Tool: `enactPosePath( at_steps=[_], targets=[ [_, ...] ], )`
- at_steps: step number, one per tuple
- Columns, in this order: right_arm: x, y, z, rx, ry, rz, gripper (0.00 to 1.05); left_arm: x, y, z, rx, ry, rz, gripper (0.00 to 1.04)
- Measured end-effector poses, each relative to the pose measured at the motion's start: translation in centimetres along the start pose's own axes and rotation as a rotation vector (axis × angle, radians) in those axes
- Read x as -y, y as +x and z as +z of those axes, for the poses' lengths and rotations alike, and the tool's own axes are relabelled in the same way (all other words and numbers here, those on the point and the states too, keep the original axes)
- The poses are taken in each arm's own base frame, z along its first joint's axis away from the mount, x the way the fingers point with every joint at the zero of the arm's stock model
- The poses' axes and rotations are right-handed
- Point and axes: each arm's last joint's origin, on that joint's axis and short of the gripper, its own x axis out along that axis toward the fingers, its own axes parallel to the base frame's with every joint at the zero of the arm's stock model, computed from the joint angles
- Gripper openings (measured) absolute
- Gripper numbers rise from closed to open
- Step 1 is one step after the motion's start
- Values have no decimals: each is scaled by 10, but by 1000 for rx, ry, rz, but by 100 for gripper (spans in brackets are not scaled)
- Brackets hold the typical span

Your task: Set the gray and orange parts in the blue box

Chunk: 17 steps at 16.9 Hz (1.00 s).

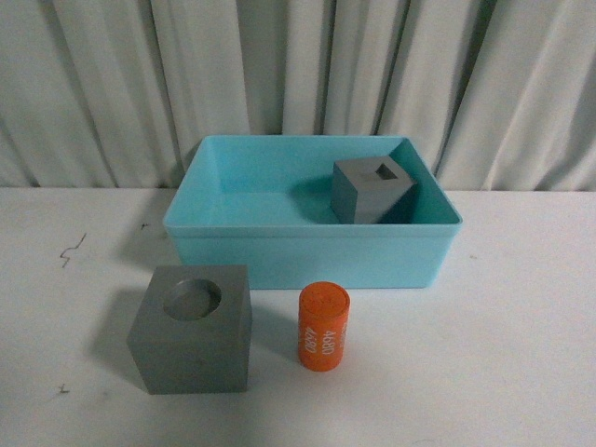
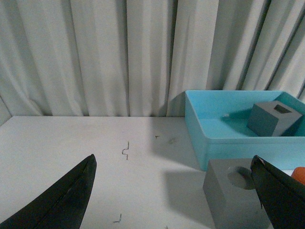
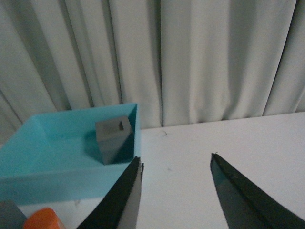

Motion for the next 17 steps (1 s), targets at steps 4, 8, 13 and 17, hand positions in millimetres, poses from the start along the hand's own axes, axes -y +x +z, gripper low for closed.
enactPosePath(
  at_steps=[4, 8, 13, 17],
  targets=[
    [10, -15, -9, 18, -57, -5, 7, 0, 0, 0, 0, 0, 0, 98],
    [25, -28, -20, 9, -72, -11, 2, 0, 0, 0, 0, 0, 0, 98],
    [25, -39, -30, 19, -72, 0, 2, 0, 0, 0, 0, 0, 0, 98],
    [24, -46, -29, 26, -72, 0, 2, 0, 0, 0, 0, 0, 0, 98]
  ],
)
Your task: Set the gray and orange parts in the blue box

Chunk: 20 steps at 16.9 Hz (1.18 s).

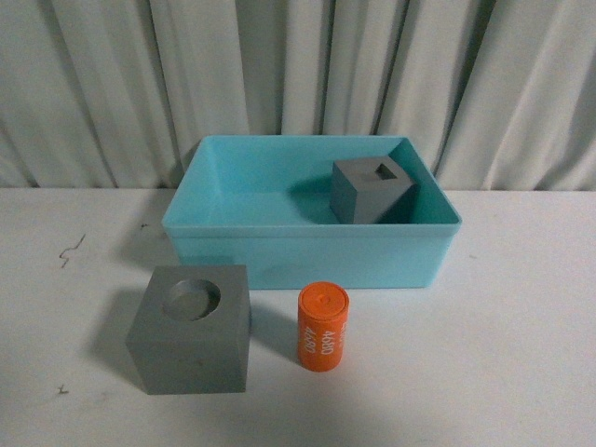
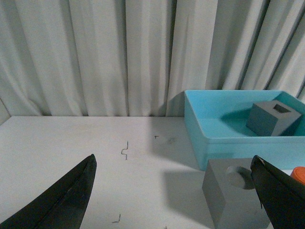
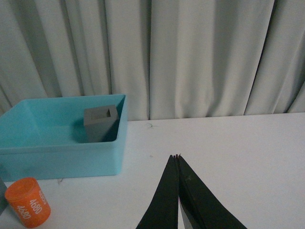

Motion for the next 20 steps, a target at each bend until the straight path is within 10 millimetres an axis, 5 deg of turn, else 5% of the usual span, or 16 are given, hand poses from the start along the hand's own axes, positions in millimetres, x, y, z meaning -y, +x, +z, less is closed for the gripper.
enactPosePath(
  at_steps=[13, 14, 19, 20],
  targets=[
    [0, -18, -3, -7, 0, 0, 2, 0, 0, 0, 0, 0, 0, 98],
    [0, -18, -3, -7, -1, 0, 5, 0, 0, 0, 0, 0, 0, 98],
    [0, -18, -3, -7, -1, 0, 56, 0, 0, 0, 0, 0, 0, 98],
    [0, -18, -3, -7, -1, 0, 58, 0, 0, 0, 0, 0, 0, 98]
  ],
)
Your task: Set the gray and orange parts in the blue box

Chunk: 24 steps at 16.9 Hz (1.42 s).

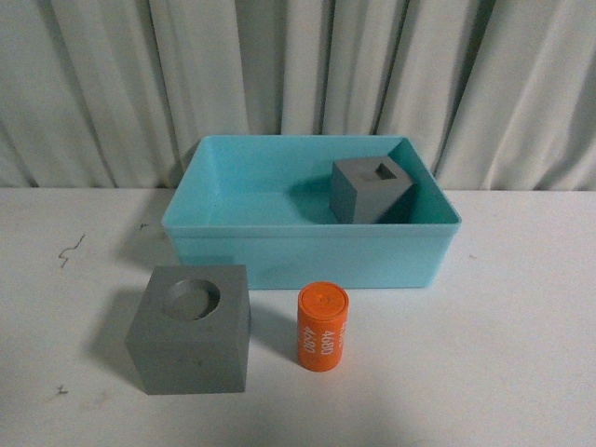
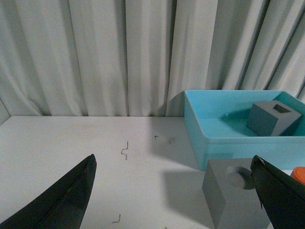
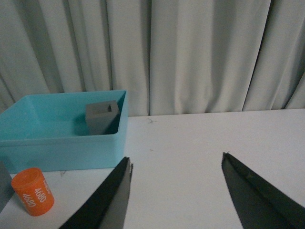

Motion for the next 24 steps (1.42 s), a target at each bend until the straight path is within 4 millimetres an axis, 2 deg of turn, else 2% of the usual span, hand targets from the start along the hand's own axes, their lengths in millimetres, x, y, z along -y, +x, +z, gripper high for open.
enactPosePath(
  at_steps=[2, 7, 8, 9, 10, 11, 12, 15, 19, 24],
  targets=[
    [0, 0, 0, 0, 0, 0, 67, 0, 0, 0, 0, 0, 0, 98],
    [0, 0, 0, 0, 0, 0, 81, 0, 0, 0, 0, 0, 0, 98],
    [0, 0, 0, 0, 0, 0, 94, 0, 0, 0, 0, 0, 0, 98],
    [0, 0, 0, 0, 0, 0, 100, 0, 0, 0, -2, 0, 0, 98],
    [0, 0, 0, 0, 0, 0, 97, 1, -1, -1, -238, -50, 10, 98],
    [0, 0, 0, 1, 0, 1, 98, 5, 9, 8, -517, -109, 32, 98],
    [0, 0, 0, 0, 0, 0, 98, 12, 22, 16, -581, -128, 30, 98],
    [0, 0, 0, 0, 0, 0, 98, 46, 70, 38, -545, -112, -45, 98],
    [0, 0, 0, 0, 0, 0, 98, 87, 115, 20, -599, -49, -106, 98],
    [0, 0, 0, 0, 0, 0, 98, 109, 157, -10, -673, -4, -81, 98]
  ],
)
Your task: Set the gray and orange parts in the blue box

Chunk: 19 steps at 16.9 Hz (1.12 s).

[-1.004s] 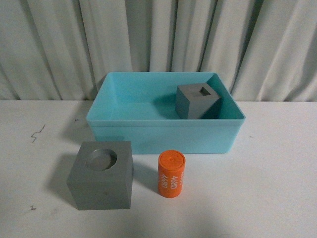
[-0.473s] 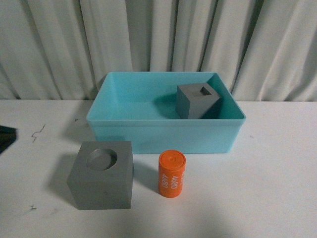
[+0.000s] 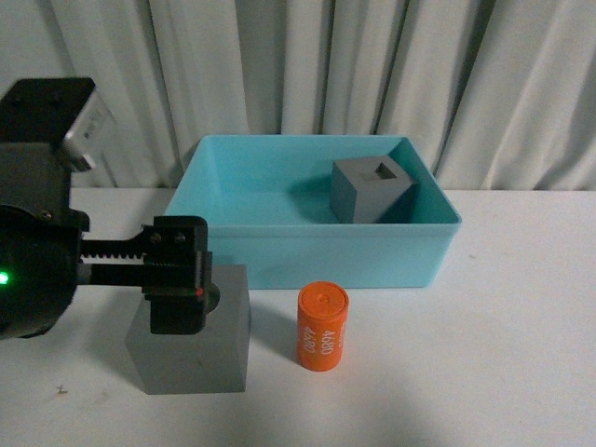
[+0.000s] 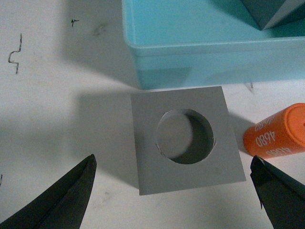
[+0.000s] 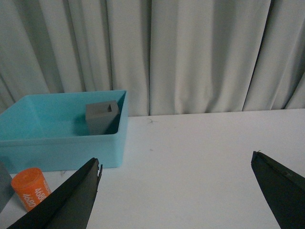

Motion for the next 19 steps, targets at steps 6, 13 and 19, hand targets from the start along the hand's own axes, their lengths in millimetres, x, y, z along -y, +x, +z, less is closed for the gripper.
enactPosePath(
  at_steps=[6, 13, 19],
  targets=[
    [0, 0, 0, 0, 0, 0, 98, 9, 40, 2, -40, 16, 26, 98],
    [0, 0, 0, 0, 0, 0, 98, -3, 65, -6, -78, 22, 68, 98],
    [0, 0, 0, 0, 0, 0, 98, -15, 79, -8, -96, 33, 86, 98]
  ],
)
